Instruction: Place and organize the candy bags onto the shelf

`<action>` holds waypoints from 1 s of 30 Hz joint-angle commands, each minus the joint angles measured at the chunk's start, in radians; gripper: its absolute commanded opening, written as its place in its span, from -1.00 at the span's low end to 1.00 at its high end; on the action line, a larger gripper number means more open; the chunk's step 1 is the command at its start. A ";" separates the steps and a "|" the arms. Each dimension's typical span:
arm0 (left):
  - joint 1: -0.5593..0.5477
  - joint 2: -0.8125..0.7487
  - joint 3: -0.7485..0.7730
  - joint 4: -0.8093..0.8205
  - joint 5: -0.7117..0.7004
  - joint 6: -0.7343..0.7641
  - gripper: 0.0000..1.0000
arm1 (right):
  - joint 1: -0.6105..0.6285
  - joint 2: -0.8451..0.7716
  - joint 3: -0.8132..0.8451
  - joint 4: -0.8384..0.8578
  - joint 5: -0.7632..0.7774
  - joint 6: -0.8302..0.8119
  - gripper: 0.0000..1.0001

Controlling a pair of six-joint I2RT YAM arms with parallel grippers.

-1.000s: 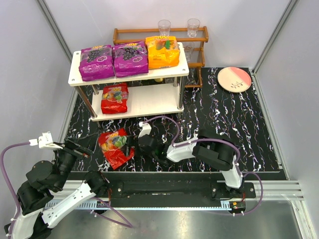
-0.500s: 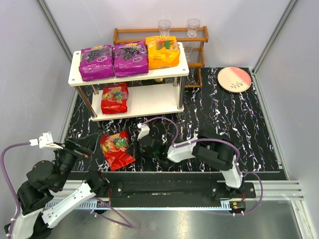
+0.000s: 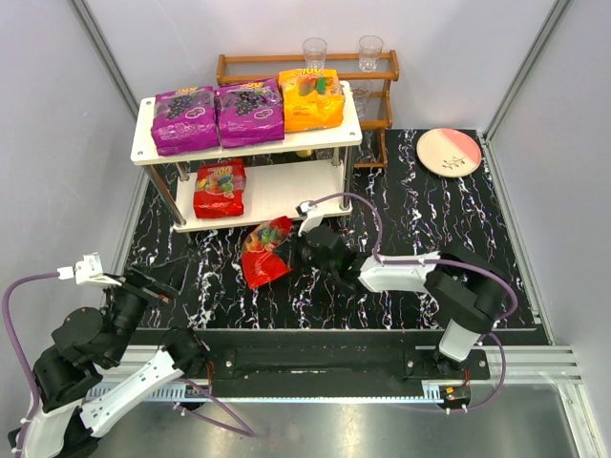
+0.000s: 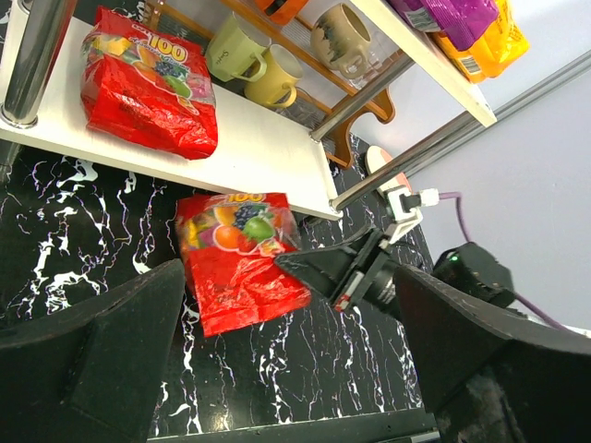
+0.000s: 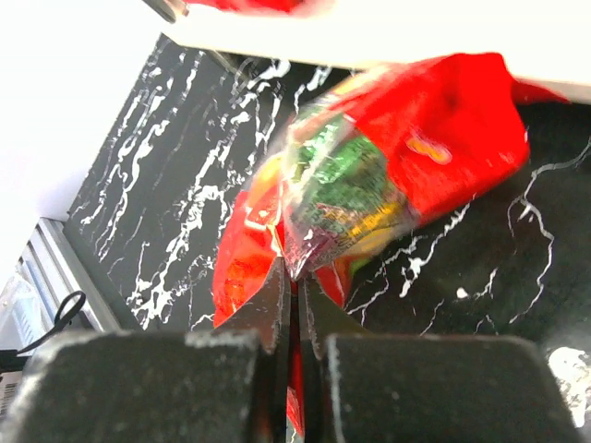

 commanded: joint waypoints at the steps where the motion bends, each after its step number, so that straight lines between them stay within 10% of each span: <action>1: 0.003 -0.003 0.028 0.023 -0.016 0.008 0.98 | -0.005 -0.137 0.069 0.062 -0.050 -0.130 -1.00; 15: 0.001 0.003 0.014 0.022 -0.022 0.005 0.98 | -0.037 -0.259 0.130 0.022 -0.046 -0.233 -1.00; 30: 0.003 -0.006 -0.001 0.022 -0.027 -0.003 0.98 | -0.167 -0.053 0.272 0.189 -0.161 -0.120 -1.00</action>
